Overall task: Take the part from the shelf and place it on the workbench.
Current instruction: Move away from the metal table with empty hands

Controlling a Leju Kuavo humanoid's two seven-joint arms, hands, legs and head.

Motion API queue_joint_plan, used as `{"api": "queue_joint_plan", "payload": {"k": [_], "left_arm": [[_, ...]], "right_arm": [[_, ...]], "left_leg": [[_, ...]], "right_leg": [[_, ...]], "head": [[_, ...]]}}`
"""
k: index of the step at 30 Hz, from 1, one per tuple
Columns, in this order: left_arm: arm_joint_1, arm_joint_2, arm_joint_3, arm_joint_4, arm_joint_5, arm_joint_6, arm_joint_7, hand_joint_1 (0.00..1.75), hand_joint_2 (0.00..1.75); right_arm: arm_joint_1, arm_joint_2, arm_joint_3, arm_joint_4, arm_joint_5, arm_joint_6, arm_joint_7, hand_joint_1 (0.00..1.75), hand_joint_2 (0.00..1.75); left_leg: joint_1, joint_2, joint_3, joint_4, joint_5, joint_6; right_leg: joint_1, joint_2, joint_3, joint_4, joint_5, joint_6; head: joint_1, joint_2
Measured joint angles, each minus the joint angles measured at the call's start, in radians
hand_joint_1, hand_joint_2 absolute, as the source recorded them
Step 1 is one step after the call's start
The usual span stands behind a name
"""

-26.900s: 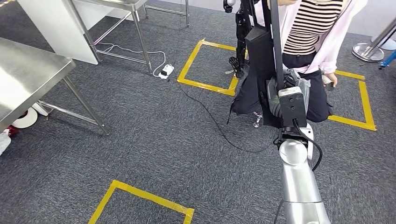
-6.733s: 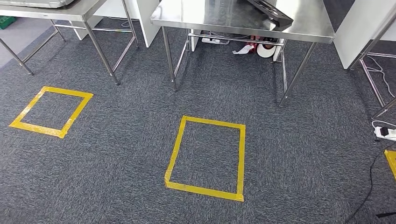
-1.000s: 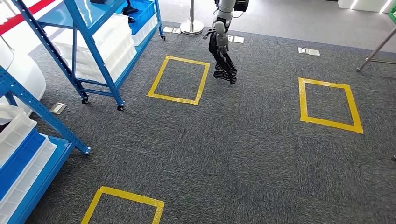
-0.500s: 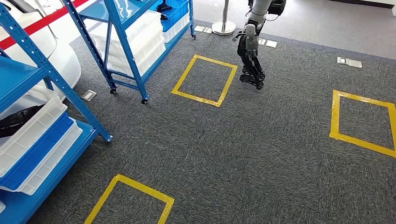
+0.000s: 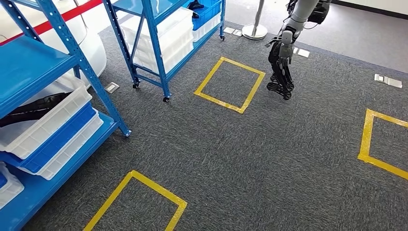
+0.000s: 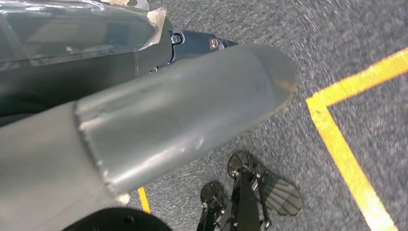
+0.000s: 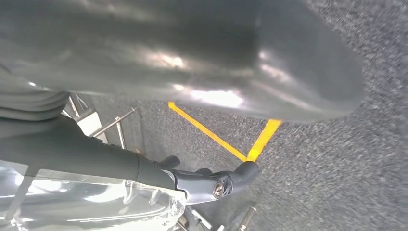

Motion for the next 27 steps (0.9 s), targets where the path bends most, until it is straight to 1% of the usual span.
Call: {"api": "queue_joint_plan", "payload": {"k": [1, 2, 3, 4, 5, 6, 7, 8, 9, 10, 11, 12, 13, 14, 15, 16, 17, 18, 19, 20, 21, 22, 23, 24, 25, 26, 27], "left_arm": [[0.0, 0.0, 0.0, 0.0, 0.0, 0.0, 0.0, 0.0, 0.0], [-0.001, 0.0, 0.001, 0.0, 0.001, 0.0, 0.0, 0.0, 0.0], [-0.002, 0.0, 0.001, 0.0, 0.002, 0.0, -0.001, 0.0, 0.0], [-0.003, 0.001, 0.001, 0.0, 0.002, 0.0, -0.001, 0.0, 0.0], [-0.003, 0.001, 0.002, 0.0, 0.002, 0.0, -0.001, 0.0, 0.0], [-0.002, 0.0, 0.002, 0.0, 0.002, 0.0, -0.001, 0.0, 0.0], [-0.001, 0.0, 0.003, 0.0, 0.002, 0.0, -0.001, 0.0, 0.0], [0.0, -0.001, 0.004, 0.0, 0.002, 0.0, -0.001, 0.0, 0.0], [0.001, -0.001, 0.004, 0.0, 0.002, 0.0, -0.001, 0.0, 0.0], [0.001, -0.001, 0.004, 0.0, 0.002, 0.0, -0.001, 0.0, 0.0], [0.001, 0.0, 0.005, 0.0, 0.002, 0.001, -0.002, 0.0, 0.0], [0.002, 0.0, 0.005, 0.0, 0.002, 0.001, -0.002, 0.0, 0.0], [0.004, 0.001, 0.006, 0.0, 0.002, 0.001, -0.003, 0.0, 0.0], [0.005, 0.002, 0.007, 0.0, 0.002, 0.001, -0.003, 0.0, 0.0], [0.006, 0.002, 0.007, 0.0, 0.002, 0.001, -0.004, 0.0, 0.0], [0.006, 0.003, 0.008, 0.0, 0.002, 0.001, -0.004, 0.0, 0.0], [0.005, 0.003, 0.008, 0.0, 0.002, 0.001, -0.004, 0.0, 0.0], [0.004, 0.002, 0.009, 0.0, 0.002, 0.001, -0.005, 0.0, 0.0], [0.003, 0.003, 0.01, 0.0, 0.002, 0.001, -0.006, 0.0, 0.0], [0.004, 0.003, 0.011, 0.0, 0.002, 0.001, -0.006, 0.0, 0.0], [0.005, 0.003, 0.012, 0.0, 0.002, 0.001, -0.007, 0.0, 0.0], [0.006, 0.003, 0.013, 0.0, 0.002, 0.001, -0.007, 0.0, 0.0], [0.007, 0.003, 0.013, 0.0, 0.002, 0.001, -0.008, 0.0, 0.0], [0.007, 0.003, 0.013, 0.0, 0.002, 0.001, -0.009, 0.0, 0.0], [0.005, 0.004, 0.014, 0.0, 0.002, 0.002, -0.01, 0.0, 0.0], [0.002, 0.005, 0.014, 0.0, 0.002, 0.002, -0.011, 0.0, 0.0], [0.001, 0.006, 0.014, 0.0, 0.002, 0.002, -0.012, 0.0, 0.0]], "right_arm": [[0.0, 0.0, 0.0, 0.0, 0.0, 0.0, 0.0, 0.0, 0.0], [0.001, 0.0, 0.0, 0.001, 0.0, 0.0, 0.0, 0.0, 0.0], [0.002, 0.0, -0.001, 0.001, 0.001, 0.0, 0.0, 0.0, 0.0], [0.003, 0.0, -0.002, 0.002, 0.001, 0.0, 0.0, 0.0, 0.0], [0.004, -0.001, -0.003, 0.003, 0.001, 0.0, 0.0, 0.0, 0.0], [0.004, -0.002, -0.005, 0.003, 0.001, 0.0, 0.0, 0.0, 0.0], [0.004, -0.003, -0.007, 0.003, 0.002, 0.0, 0.0, 0.0, 0.0], [0.004, -0.004, -0.009, 0.004, 0.002, 0.0, 0.0, 0.0, 0.0], [0.004, -0.005, -0.011, 0.004, 0.002, 0.0, 0.0, 0.0, 0.0], [0.003, -0.005, -0.013, 0.005, 0.002, 0.0, 0.0, 0.0, 0.0], [0.002, -0.004, -0.014, 0.006, 0.003, 0.0, 0.0, 0.0, 0.0], [0.0, -0.004, -0.015, 0.007, 0.005, 0.0, -0.001, 0.0, 0.0], [-0.002, -0.004, -0.016, 0.007, 0.006, 0.0, -0.001, 0.0, 0.0], [-0.003, -0.003, -0.016, 0.008, 0.008, 0.0, -0.001, 0.0, 0.0], [-0.004, -0.003, -0.017, 0.008, 0.009, 0.0, -0.001, 0.0, 0.0], [-0.004, -0.002, -0.018, 0.008, 0.01, 0.0, -0.001, 0.0, 0.0], [-0.003, -0.002, -0.019, 0.008, 0.01, 0.0, -0.001, 0.0, 0.0], [-0.001, -0.002, -0.021, 0.008, 0.011, 0.0, -0.002, 0.0, 0.0], [0.001, -0.002, -0.023, 0.008, 0.011, 0.0, -0.002, 0.0, 0.0], [0.002, -0.002, -0.024, 0.008, 0.012, 0.0, -0.003, 0.0, 0.0], [0.002, -0.002, -0.026, 0.008, 0.013, 0.0, -0.004, 0.0, 0.0], [0.002, -0.002, -0.027, 0.008, 0.014, 0.0, -0.004, 0.0, 0.0], [0.001, -0.001, -0.028, 0.008, 0.015, 0.0, -0.005, 0.0, 0.0], [0.0, 0.0, -0.029, 0.008, 0.016, 0.0, -0.005, 0.0, 0.0], [0.0, 0.002, -0.031, 0.008, 0.017, 0.0, -0.007, 0.0, 0.0], [-0.001, 0.003, -0.032, 0.008, 0.018, 0.0, -0.008, 0.0, 0.0], [-0.003, 0.004, -0.034, 0.009, 0.019, 0.0, -0.009, 0.0, 0.0]], "left_leg": [[0.003, -0.011, 0.005, -0.009, 0.006, 0.005], [0.007, -0.022, 0.009, -0.014, 0.011, 0.009], [0.007, -0.035, 0.008, -0.016, 0.013, 0.012], [0.007, -0.048, 0.006, -0.015, 0.013, 0.012], [0.007, -0.062, 0.006, -0.015, 0.013, 0.012], [0.007, -0.076, 0.007, -0.014, 0.013, 0.012], [0.008, -0.09, 0.008, -0.013, 0.012, 0.01], [0.009, -0.104, 0.009, -0.011, 0.011, 0.008], [0.01, -0.115, 0.009, -0.007, 0.008, 0.003], [0.009, -0.126, 0.008, -0.001, 0.005, -0.003], [0.007, -0.133, 0.005, 0.003, 0.002, -0.009], [0.006, -0.139, 0.003, 0.006, 0.0, -0.014], [0.006, -0.145, 0.0, 0.006, 0.0, -0.018], [0.009, -0.145, -0.002, 0.007, 0.0, -0.02], [0.01, -0.133, -0.006, 0.017, -0.006, -0.024], [0.012, -0.113, -0.018, 0.042, -0.023, -0.028], [0.012, -0.088, -0.039, 0.086, -0.049, -0.032], [0.012, -0.065, -0.07, 0.15, -0.083, -0.035], [0.013, -0.052, -0.104, 0.219, -0.114, -0.038], [0.013, -0.046, -0.132, 0.273, -0.132, -0.038], [0.014, -0.043, -0.147, 0.299, -0.134, -0.037], [0.013, -0.041, -0.138, 0.281, -0.115, -0.034], [0.012, -0.034, -0.11, 0.226, -0.083, -0.027], [0.007, -0.016, -0.071, 0.153, -0.05, -0.018], [0.002, 0.004, -0.035, 0.086, -0.026, -0.01], [-0.003, 0.019, -0.013, 0.042, -0.015, -0.003], [-0.008, 0.027, -0.004, 0.022, -0.013, 0.002]], "right_leg": [[0.0, 0.023, -0.011, 0.029, -0.016, 0.001], [-0.002, 0.05, -0.034, 0.077, -0.039, -0.001], [-0.003, 0.072, -0.066, 0.144, -0.067, -0.004], [-0.005, 0.082, -0.1, 0.207, -0.09, -0.006], [-0.007, 0.086, -0.124, 0.251, -0.102, -0.002], [-0.008, 0.088, -0.134, 0.262, -0.098, 0.005], [-0.01, 0.091, -0.122, 0.228, -0.076, 0.016], [-0.015, 0.1, -0.095, 0.163, -0.043, 0.028], [-0.019, 0.116, -0.066, 0.094, -0.013, 0.037], [-0.021, 0.129, -0.043, 0.038, 0.011, 0.039], [-0.022, 0.138, -0.029, 0.007, 0.023, 0.035], [-0.019, 0.14, -0.024, -0.002, 0.026, 0.026], [-0.017, 0.132, -0.023, -0.003, 0.028, 0.016], [-0.017, 0.125, -0.02, -0.004, 0.03, 0.008], [-0.017, 0.118, -0.02, -0.004, 0.032, 0.002], [-0.017, 0.109, -0.02, -0.005, 0.033, -0.005], [-0.016, 0.1, -0.02, -0.006, 0.033, -0.011], [-0.013, 0.089, -0.021, -0.006, 0.031, -0.016], [-0.01, 0.078, -0.022, -0.006, 0.03, -0.02], [-0.007, 0.066, -0.022, -0.006, 0.029, -0.023], [-0.004, 0.055, -0.023, -0.006, 0.028, -0.025], [-0.002, 0.044, -0.022, -0.006, 0.027, -0.027], [0.0, 0.034, -0.02, -0.006, 0.026, -0.028], [0.002, 0.025, -0.017, -0.006, 0.024, -0.03], [0.006, 0.015, -0.015, -0.006, 0.022, -0.029], [0.008, 0.006, -0.013, -0.007, 0.02, -0.027], [0.008, -0.002, -0.012, -0.007, 0.018, -0.024]], "head": [[0.002, 0.0], [0.006, 0.0], [0.008, 0.0], [0.01, 0.0], [0.011, 0.0], [0.012, 0.0], [0.012, 0.0], [0.013, 0.0], [0.014, 0.0], [0.016, 0.0], [0.018, 0.0], [0.018, 0.0], [0.018, 0.0], [0.016, 0.0], [0.014, 0.0], [0.011, 0.0], [0.007, 0.0], [0.004, 0.0], [0.002, 0.0], [0.002, 0.0], [0.002, 0.0], [0.002, 0.0], [0.002, 0.0], [0.002, 0.0], [0.002, 0.0], [0.003, 0.0], [0.003, 0.0]]}}
